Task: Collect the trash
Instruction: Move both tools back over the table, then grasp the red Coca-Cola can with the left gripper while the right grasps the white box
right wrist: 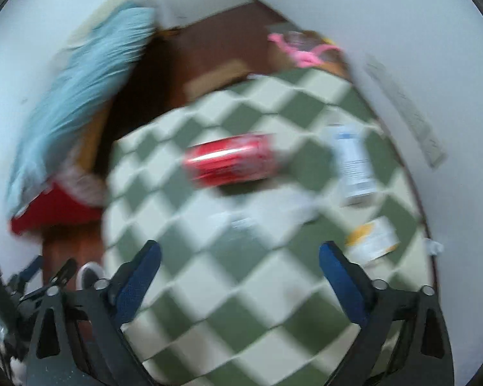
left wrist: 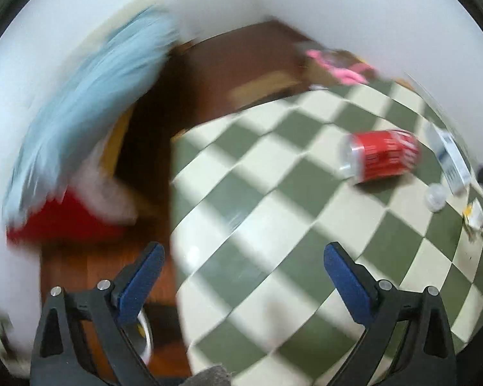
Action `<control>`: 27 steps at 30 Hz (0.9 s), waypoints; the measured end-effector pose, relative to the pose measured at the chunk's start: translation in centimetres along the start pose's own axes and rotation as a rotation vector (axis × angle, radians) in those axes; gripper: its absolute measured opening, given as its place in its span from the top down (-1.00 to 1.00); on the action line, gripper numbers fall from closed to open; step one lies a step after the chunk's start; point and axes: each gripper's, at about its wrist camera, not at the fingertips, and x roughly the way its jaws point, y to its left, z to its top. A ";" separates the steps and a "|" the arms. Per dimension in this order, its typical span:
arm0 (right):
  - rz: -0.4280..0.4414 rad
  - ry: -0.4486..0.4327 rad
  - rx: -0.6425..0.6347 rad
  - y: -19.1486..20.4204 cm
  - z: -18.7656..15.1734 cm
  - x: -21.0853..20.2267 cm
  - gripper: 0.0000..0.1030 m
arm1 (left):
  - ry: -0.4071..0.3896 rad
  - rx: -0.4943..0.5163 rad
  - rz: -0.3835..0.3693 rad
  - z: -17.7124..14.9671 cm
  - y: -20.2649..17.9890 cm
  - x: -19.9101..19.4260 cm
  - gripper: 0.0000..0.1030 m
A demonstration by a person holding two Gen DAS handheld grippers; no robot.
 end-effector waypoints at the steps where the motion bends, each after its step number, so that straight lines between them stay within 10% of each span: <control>1: -0.022 0.011 0.012 -1.5 1.0 1.0 -0.74 | -0.002 0.051 0.012 0.9 -1.3 0.5 -0.97; 9: -0.053 0.116 0.104 -8.8 6.8 9.4 -0.72 | -0.073 0.434 0.039 7.1 -9.9 3.0 -0.97; 16: 0.024 0.134 0.111 -9.7 7.4 12.4 0.22 | -0.101 0.726 0.006 8.7 -14.7 3.3 -0.97; 27: 0.003 0.149 0.172 -13.4 5.4 11.0 0.22 | 0.065 1.001 -0.072 8.1 -18.3 7.3 -0.95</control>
